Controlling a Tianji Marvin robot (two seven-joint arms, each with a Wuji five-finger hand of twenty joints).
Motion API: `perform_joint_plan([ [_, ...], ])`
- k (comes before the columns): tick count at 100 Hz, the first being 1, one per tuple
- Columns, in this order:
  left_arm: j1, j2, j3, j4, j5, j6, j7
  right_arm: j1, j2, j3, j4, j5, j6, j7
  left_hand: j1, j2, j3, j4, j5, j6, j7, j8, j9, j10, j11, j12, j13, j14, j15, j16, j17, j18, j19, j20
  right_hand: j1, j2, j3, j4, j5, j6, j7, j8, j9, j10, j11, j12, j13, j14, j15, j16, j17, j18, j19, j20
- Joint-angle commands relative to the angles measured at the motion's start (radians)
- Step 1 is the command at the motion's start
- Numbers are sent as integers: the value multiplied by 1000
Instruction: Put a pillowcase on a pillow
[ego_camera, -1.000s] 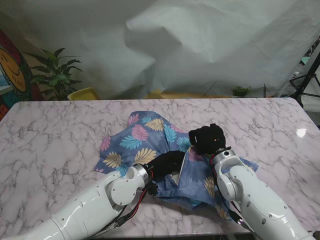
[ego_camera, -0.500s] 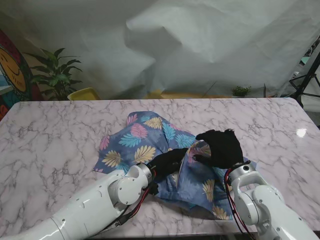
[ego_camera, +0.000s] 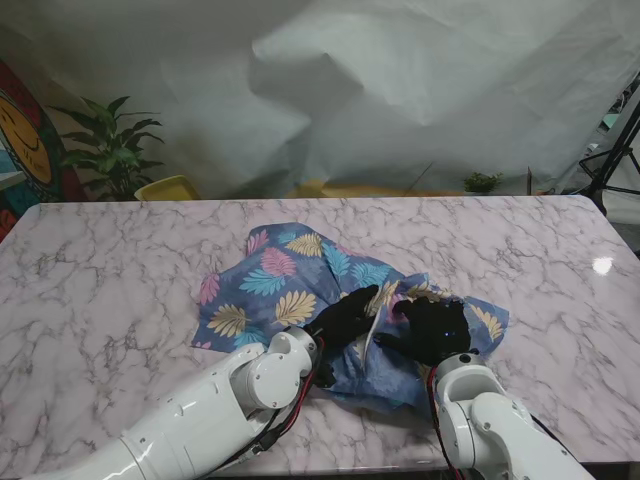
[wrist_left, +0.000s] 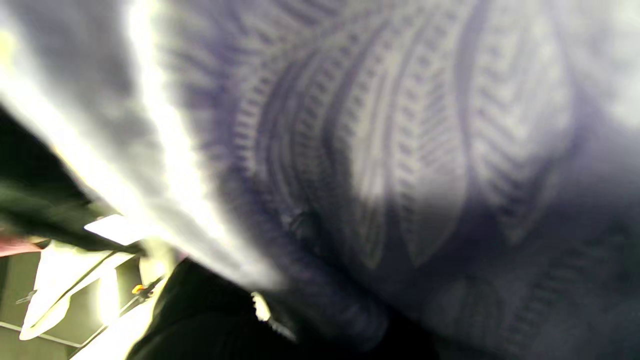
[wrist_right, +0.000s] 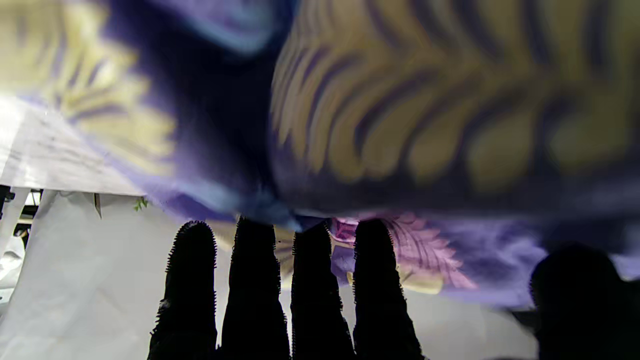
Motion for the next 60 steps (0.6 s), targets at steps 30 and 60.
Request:
perform_joint_plan([
  [30, 24, 142, -94, -188, 377, -39, -109, 72, 5, -38, 161, -38, -20, -60, 106, -7, -13, 20, 115, -120, 82, 111, -40, -71, -24, -48, -180, 26, -292, -131, -163, 59, -242, -86, -40, -163, 300, -10, -42, 16, 32, 5, -27, -25, 46, 19, 15, -17, 5, -11, 7, -9, -14, -17],
  [60, -67, 145, -97, -94, 505, 52, -62, 12, 22, 19, 107, -130, -190, -55, 99, 5, -25, 12, 105, -129, 101, 102, -31, -137, -19, -30, -191, -14, -374, -168, -225, 41, -344, -102, -11, -257, 398, -34, -39, -24, 69, -8, -45, -77, 44, 19, -14, -67, -10, -17, -6, -34, -28, -22],
])
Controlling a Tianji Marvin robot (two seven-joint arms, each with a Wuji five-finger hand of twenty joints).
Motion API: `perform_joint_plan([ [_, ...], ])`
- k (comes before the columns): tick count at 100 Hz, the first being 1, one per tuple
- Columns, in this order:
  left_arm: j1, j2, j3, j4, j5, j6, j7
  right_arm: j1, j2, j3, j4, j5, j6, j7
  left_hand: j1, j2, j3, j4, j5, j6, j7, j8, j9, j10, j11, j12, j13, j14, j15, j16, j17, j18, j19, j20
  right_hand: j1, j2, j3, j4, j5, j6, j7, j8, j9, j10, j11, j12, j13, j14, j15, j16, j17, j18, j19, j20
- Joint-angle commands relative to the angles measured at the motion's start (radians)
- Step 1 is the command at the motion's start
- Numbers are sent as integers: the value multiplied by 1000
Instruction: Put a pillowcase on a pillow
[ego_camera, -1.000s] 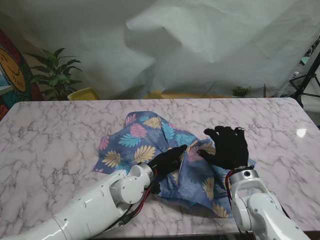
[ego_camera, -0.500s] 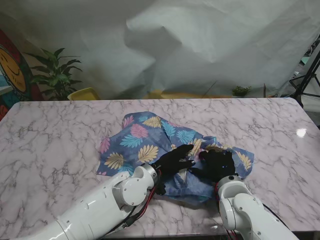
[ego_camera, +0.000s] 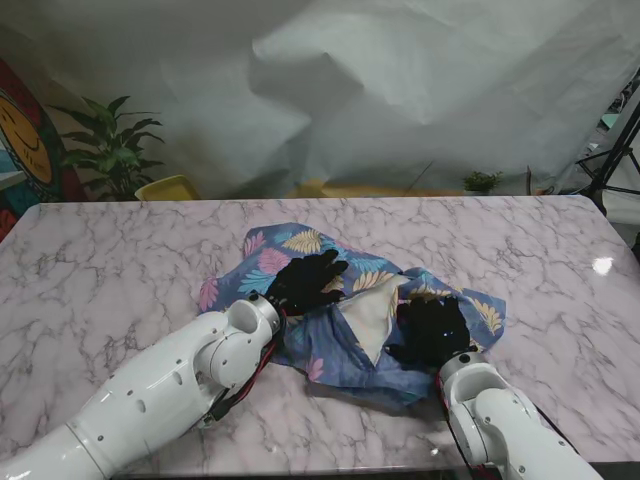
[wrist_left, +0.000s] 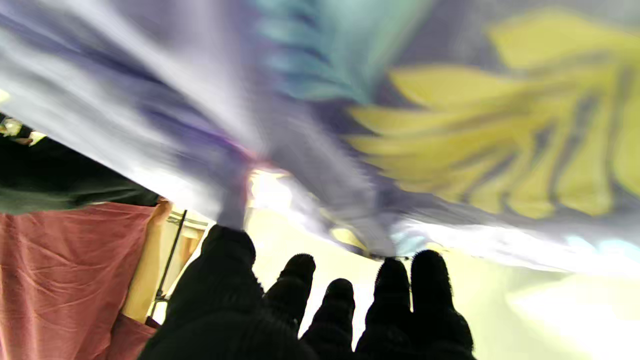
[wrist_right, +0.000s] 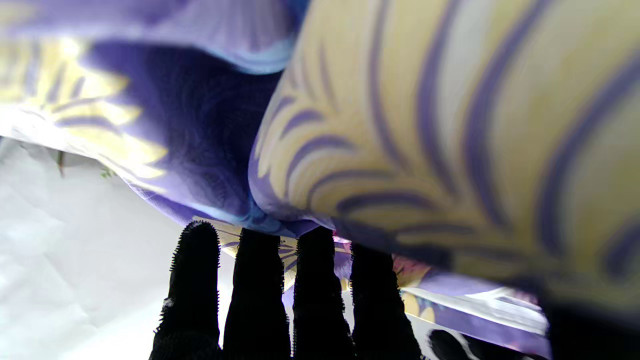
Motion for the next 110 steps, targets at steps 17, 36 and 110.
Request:
perform_joint_plan([
  [17, -110, -22, 40, 167, -24, 16, 12, -62, 32, 75, -46, -59, -196, 34, -4, 10, -15, 11, -28, -17, 12, -6, -34, -28, -18, 5, -38, -23, -67, -37, -42, -8, -67, -13, 14, -122, 131, -34, -36, -80, 56, -17, -61, -84, 24, 10, -37, -74, -13, -18, -18, -29, -19, -13],
  [36, -112, -20, 51, 203, -32, -31, 13, -57, 43, 120, -40, -90, -314, 37, -9, 11, -13, 12, -35, -23, 14, -7, -33, -34, -16, 5, -31, -28, -70, -36, -39, -9, -77, -13, 15, -155, 180, -36, -44, -127, 99, -21, -62, -123, 36, 14, -34, -111, -15, -19, -8, -56, -12, -8],
  [110, 28, 20, 7, 152, -147, -103, -134, 30, -10, 3, -142, -143, 195, -25, -46, 31, -14, 15, -78, -20, -12, -6, -25, 18, -14, 7, 40, 4, 45, 0, 58, 32, 19, 32, 54, 13, -19, 12, 20, -69, 15, 7, 23, -35, 36, 17, 52, -34, 21, 14, 30, 17, 0, -3],
])
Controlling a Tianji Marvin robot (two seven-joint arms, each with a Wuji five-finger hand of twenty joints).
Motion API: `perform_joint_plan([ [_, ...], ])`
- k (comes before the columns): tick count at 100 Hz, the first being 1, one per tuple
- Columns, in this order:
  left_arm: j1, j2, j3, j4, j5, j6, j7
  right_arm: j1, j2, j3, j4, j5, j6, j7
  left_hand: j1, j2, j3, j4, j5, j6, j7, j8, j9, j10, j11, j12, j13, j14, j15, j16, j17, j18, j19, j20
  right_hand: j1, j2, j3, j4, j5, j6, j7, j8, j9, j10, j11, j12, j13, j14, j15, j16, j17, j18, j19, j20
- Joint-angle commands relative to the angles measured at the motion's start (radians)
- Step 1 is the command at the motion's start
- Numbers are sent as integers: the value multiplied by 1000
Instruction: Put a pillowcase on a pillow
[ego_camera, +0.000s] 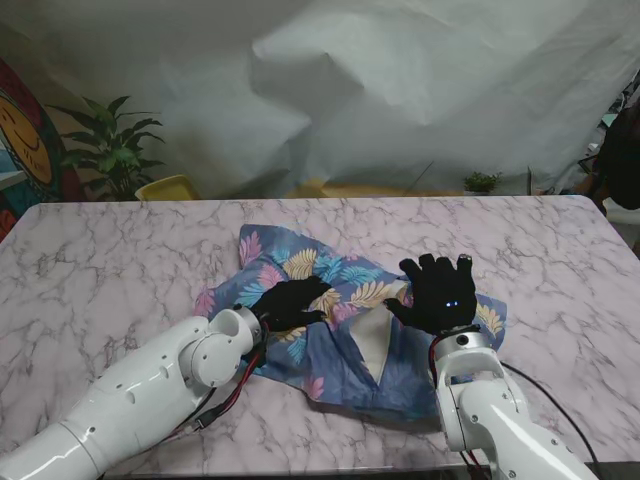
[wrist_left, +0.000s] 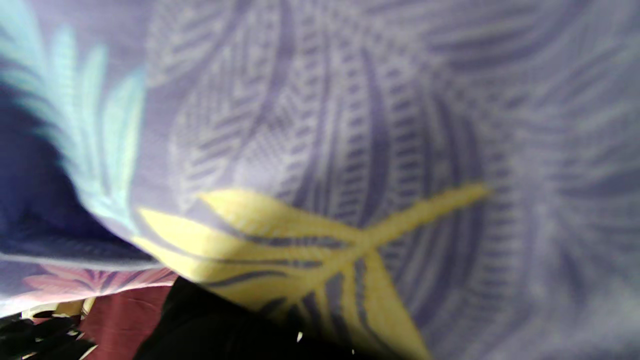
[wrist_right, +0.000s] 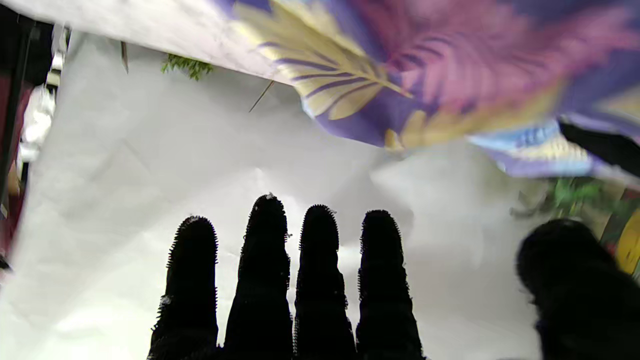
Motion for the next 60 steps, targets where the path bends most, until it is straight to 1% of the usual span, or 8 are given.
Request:
perform_joint_plan([
  [1, 38, 6, 14, 10, -5, 2, -34, 38, 14, 12, 27, -28, -34, 34, -14, 27, -25, 5, -20, -9, 8, 10, -25, 15, -14, 7, 59, 16, 83, 40, 102, 48, 195, 66, 1, -41, 102, -11, -22, 18, -22, 12, -33, -7, -3, -6, -12, 13, -1, -15, -4, -8, -4, 1],
  [8, 47, 7, 10, 3, -10, 1, -38, 82, 15, -5, 63, -1, -49, 48, -14, 27, -25, 5, -19, -7, 8, 11, -23, 17, -14, 8, 63, 18, 88, 43, 106, 49, 206, 69, -68, 22, 57, -22, -40, 7, -22, 10, -45, -13, -11, -10, -28, 27, 0, -17, -18, 16, -13, -4],
  [15, 50, 7, 12, 3, -14, -5, -39, 127, 12, -38, 98, 78, -41, 52, -16, 29, -26, 5, -17, -8, 8, 12, -22, 17, -14, 8, 65, 17, 91, 44, 107, 49, 213, 70, -83, 44, -28, -14, -60, 1, -29, 7, -63, -3, -12, -11, -49, 39, 1, -13, -36, 31, -18, -8],
  [23, 52, 7, 15, 3, -15, -9, -37, 174, 14, -75, 127, 87, -38, 90, -16, 29, -25, 5, -16, -8, 7, 13, -21, 18, -14, 9, 67, 17, 93, 46, 107, 48, 219, 71, -87, 75, -103, -7, -75, -1, -47, 3, -77, -3, -19, -14, -59, 42, -4, -13, -44, 35, -19, -11],
  [35, 55, 6, 16, 2, -18, -16, -33, 236, 19, -117, 174, 100, -57, 132, -16, 29, -25, 5, -16, -8, 7, 13, -20, 19, -14, 9, 69, 16, 95, 48, 110, 47, 227, 71, -64, 127, -208, 4, -65, -44, -53, 16, -61, -47, -31, -21, -63, 40, -13, -12, -54, 37, -26, -17],
  [41, 56, 5, 16, 4, -19, -18, -31, 256, 23, -126, 186, 97, -77, 170, -17, 29, -26, 5, -14, -8, 8, 14, -18, 19, -13, 10, 72, 15, 97, 49, 110, 47, 230, 71, -44, 112, -223, 7, -16, -69, -34, 26, -17, -79, -27, -20, -41, 26, -9, -10, -54, 33, -26, -18],
  [46, 57, 4, 17, 7, -21, -20, -27, 264, 28, -129, 190, 82, -90, 215, -16, 30, -25, 5, -13, -8, 8, 14, -18, 19, -14, 10, 71, 16, 97, 49, 109, 47, 232, 71, -2, 50, -208, 10, 11, -73, -21, 32, 13, -91, -28, -21, -17, 19, -6, -9, -45, 27, -24, -18],
  [60, 57, 1, 18, 14, -24, -25, -19, 244, 41, -90, 153, -47, -170, 385, -18, 30, -25, 5, -14, -8, 7, 15, -17, 19, -14, 10, 72, 15, 98, 50, 109, 50, 236, 70, 38, -171, 109, -23, 15, -66, -3, 23, 27, -103, -49, -21, 0, -13, -28, -13, -32, 11, -37, -25],
])
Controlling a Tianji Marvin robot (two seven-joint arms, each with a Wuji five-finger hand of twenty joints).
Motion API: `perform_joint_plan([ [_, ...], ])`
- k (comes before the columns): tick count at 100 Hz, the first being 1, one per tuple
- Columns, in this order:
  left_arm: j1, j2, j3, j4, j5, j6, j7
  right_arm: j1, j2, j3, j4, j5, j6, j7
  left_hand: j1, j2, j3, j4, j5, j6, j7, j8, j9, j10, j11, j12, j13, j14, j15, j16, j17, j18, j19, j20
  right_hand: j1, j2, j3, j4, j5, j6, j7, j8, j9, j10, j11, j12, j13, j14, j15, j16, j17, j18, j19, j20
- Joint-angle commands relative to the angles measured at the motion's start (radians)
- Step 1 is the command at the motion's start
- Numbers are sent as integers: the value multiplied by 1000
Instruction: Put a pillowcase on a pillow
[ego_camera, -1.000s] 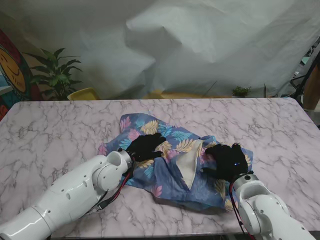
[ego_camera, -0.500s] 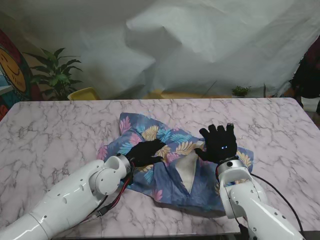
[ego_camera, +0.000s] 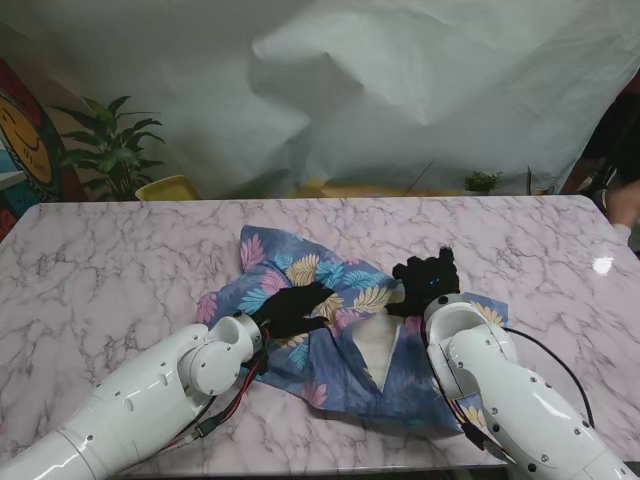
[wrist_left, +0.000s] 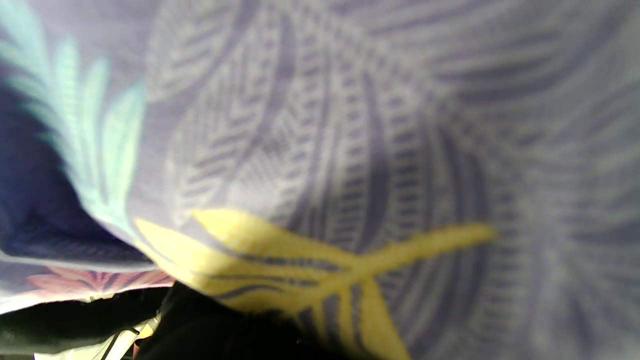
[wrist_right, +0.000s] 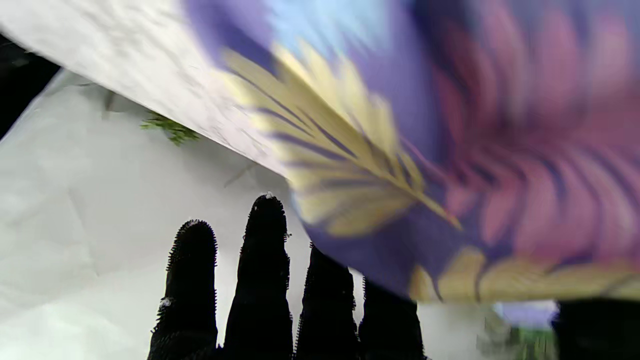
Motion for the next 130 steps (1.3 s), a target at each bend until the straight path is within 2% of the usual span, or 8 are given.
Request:
perform_joint_plan([
  [1, 28, -3, 21, 30, -1, -3, -33, -27, 15, 33, -26, 6, -29, 4, -18, 29, -26, 5, -13, -12, 13, 15, -17, 6, -14, 10, 61, 13, 98, 50, 109, 51, 236, 70, 42, -84, 121, -19, 13, -14, 24, 8, 9, -5, -30, -5, -2, -20, -31, -11, -8, 7, -25, -21],
  [21, 29, -5, 21, 31, -4, 0, -30, -78, 20, 94, -96, -94, -139, 149, -18, 29, -26, 5, -14, -11, 12, 15, -19, 6, -15, 10, 59, 14, 96, 50, 107, 54, 237, 66, 85, -181, 232, -35, -11, 5, 12, -11, -30, 10, -41, -9, -33, -30, -35, -16, -13, -6, -37, -27],
  [54, 26, -9, 33, 39, -8, -7, -21, -103, 10, 99, -141, -257, -158, 194, -20, 29, -26, 5, -16, -8, 10, 15, -22, 6, -15, 10, 58, 13, 95, 50, 106, 58, 237, 62, 242, -282, 432, -23, -24, 5, 44, -26, -47, 12, -14, 0, -5, -52, -3, -23, 48, -18, -12, -15],
  [88, 23, -15, 42, 48, -21, -13, -12, -109, 1, 92, -168, -343, -186, 276, -20, 30, -25, 5, -16, -8, 10, 16, -23, 5, -15, 10, 59, 12, 95, 51, 107, 59, 239, 60, 457, -355, 516, -9, 50, -44, 126, -16, 73, -30, 24, 15, 288, -161, 117, 82, 218, -36, 87, 28],
  [93, 24, -16, 43, 49, -22, -13, -11, -109, 1, 91, -161, -361, -180, 261, -21, 31, -26, 5, -15, -8, 10, 16, -23, 5, -15, 10, 58, 11, 95, 51, 108, 59, 239, 60, 465, -352, 522, -7, 71, -61, 144, -10, 109, -36, 35, 21, 352, -198, 159, 138, 243, -55, 110, 39],
  [97, 24, -16, 43, 49, -22, -13, -10, -110, 1, 90, -151, -371, -164, 235, -21, 31, -26, 5, -15, -8, 10, 16, -23, 5, -15, 10, 59, 11, 95, 51, 109, 59, 240, 60, 492, -381, 505, -120, 95, -78, 158, -2, 152, -42, 50, 28, 415, -221, 198, 256, 267, -72, 132, 51],
  [104, 24, -16, 44, 49, -22, -13, -9, -110, -1, 86, -135, -368, -119, 206, -21, 31, -26, 5, -15, -9, 10, 17, -24, 6, -15, 10, 60, 12, 95, 51, 110, 60, 241, 60, 490, -396, 474, -168, 121, -84, 169, 4, 202, -36, 95, 49, 487, -274, 297, 371, 313, -106, 179, 79],
  [130, 18, -21, 61, 61, -34, -23, -8, -118, -10, 51, -103, -207, 104, -13, -21, 31, -26, 5, -12, -10, 12, 17, -23, 6, -15, 10, 61, 11, 96, 52, 112, 60, 244, 60, 424, -356, 477, -159, 250, -51, 208, 28, 339, -5, 349, 288, 535, -427, 875, 459, 508, -176, 358, 250],
])
